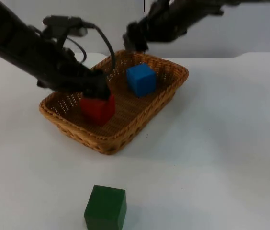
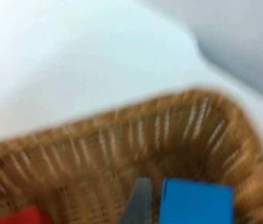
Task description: Pick up one cube with each hand and place exactly two cubes into the same basket, leaving the remaining cube outside.
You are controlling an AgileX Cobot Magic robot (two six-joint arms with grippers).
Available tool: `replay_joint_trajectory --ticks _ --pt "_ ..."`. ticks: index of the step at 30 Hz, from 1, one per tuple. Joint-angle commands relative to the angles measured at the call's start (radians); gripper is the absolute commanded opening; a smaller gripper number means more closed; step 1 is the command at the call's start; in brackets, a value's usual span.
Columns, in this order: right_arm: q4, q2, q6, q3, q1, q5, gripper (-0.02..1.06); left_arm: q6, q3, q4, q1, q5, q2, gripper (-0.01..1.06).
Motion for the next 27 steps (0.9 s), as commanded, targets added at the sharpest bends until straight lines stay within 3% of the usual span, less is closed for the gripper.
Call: replay_joint_trajectory --ticks 1,14,24,27 --pt "-0.021 -0.066 -0.013 -0.009 -0.001 0.024 0.73 -0.007 -0.005 -0.013 0.002 0.003 -0.063 0.85" --pt "-0.023 -0.313 -0.013 -0.009 -0.001 0.240 0.73 -0.047 -0.005 0.016 0.004 0.031 -0.450 0.85" --pt "-0.019 -0.401 -0.009 -0.009 -0.001 0.376 0.73 -0.116 -0.005 0.063 0.004 0.102 -0.562 0.85" --pt "-0.019 -0.415 -0.007 -0.009 -0.001 0.415 0.73 -0.184 -0.005 0.148 0.004 0.131 -0.588 0.85"
